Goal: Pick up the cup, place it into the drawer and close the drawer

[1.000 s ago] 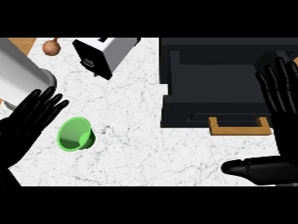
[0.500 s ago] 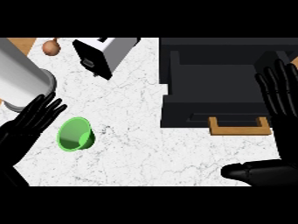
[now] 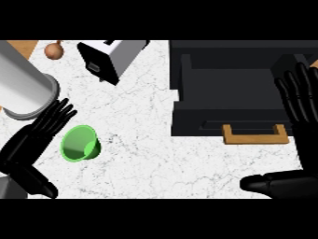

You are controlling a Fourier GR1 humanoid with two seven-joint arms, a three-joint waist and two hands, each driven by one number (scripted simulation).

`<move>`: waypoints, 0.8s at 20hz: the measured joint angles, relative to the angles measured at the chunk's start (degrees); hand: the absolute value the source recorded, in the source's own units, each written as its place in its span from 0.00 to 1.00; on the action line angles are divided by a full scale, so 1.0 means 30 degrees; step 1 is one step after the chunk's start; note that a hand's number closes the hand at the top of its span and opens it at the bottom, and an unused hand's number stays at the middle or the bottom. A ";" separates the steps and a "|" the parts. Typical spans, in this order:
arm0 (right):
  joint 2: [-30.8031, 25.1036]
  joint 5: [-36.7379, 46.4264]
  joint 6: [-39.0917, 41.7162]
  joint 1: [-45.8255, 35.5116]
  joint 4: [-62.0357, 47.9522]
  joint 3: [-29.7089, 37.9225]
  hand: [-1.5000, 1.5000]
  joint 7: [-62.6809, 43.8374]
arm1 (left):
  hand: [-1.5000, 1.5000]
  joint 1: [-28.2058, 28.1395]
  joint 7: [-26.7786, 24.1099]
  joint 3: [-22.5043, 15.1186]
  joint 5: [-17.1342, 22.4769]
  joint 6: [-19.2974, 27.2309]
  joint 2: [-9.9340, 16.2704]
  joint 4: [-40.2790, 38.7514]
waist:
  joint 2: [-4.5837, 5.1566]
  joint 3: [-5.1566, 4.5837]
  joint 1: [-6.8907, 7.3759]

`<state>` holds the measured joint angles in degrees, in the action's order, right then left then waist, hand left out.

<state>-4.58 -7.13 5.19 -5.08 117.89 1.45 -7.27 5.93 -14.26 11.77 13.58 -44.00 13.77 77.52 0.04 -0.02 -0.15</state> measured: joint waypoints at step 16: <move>-0.0200 -0.0642 0.0238 -0.0301 0.0601 0.0423 0.00 -0.0803 | 0.00 0.2453 -0.6069 -0.0608 -0.4610 0.2117 0.1105 -0.8509 | -0.0014 0.0026 -0.0092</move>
<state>-5.18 -9.05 5.90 -5.98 119.70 2.72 -9.68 13.29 -32.47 9.94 -0.25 -37.65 17.09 51.99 0.00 0.06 -0.43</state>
